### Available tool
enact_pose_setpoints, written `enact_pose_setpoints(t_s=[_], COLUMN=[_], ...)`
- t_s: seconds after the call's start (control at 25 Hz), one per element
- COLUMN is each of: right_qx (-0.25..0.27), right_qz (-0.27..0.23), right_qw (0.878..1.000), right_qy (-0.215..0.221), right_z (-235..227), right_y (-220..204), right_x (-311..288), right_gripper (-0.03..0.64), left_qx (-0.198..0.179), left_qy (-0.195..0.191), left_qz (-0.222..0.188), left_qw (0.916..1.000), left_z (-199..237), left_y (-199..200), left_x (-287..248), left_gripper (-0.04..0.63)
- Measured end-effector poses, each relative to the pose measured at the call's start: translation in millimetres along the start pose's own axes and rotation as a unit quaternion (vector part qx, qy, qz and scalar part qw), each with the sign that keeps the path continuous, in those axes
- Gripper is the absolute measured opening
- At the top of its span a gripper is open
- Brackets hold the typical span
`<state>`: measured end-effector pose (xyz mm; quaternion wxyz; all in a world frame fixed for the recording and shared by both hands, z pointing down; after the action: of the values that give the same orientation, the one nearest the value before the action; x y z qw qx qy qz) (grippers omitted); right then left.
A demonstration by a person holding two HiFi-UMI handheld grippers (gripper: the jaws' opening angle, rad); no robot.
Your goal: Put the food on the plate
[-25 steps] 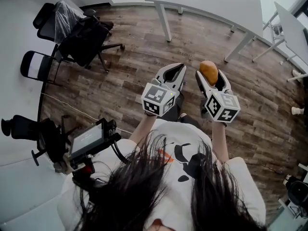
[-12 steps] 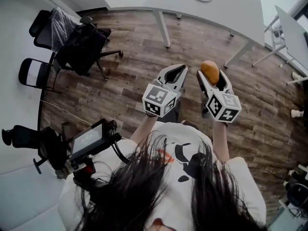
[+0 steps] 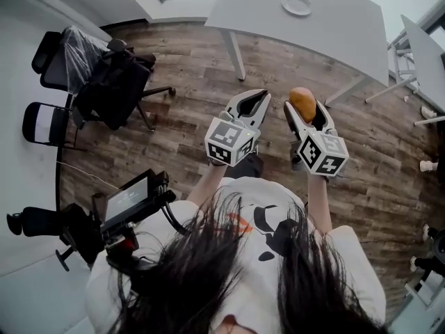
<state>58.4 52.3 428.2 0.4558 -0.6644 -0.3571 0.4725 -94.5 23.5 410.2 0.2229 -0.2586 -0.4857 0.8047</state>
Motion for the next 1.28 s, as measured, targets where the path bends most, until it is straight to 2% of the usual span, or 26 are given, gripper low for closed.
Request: enact_pose_setpoints(t_s=[0.32, 0.52, 0.96, 1.28], right_qx=[-0.001, -0.003, -0.024, -0.038], right_qz=[0.010, 0.009, 0.021, 0.026], right_qw=[1.000, 0.999, 0.997, 0.997], right_qy=[-0.021, -0.041, -0.063, -0.062], right_z=[-5, -14, -24, -58], right_y=[17, 22, 20, 22], right_x=[-50, -69, -83, -105], right_gripper=[0.371, 0.373, 0.373, 0.371], left_qx=[0.002, 0.006, 0.021, 0.019], left_qy=[-0.030, -0.046, -0.061, -0.059], left_qz=[-0.002, 0.003, 0.029, 0.046], left_qw=[0.9995, 0.9989, 0.9975, 0.9970], left_z=[46, 64, 82, 87], left_y=[31, 37, 35, 36], left_x=[-35, -54, -79, -118], left_gripper=[0.006, 0.005, 0.005, 0.006])
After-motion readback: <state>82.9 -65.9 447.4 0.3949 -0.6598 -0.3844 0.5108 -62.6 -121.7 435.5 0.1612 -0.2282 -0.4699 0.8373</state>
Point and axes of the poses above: the fingertips, and each gripper's own axes: x backward along the fingers, z to its left, y out of its top, the point moved 6 cm from there along x, backward along the fingers, and after that the axes turned 15 degrees about x, right-handed, at the moved point
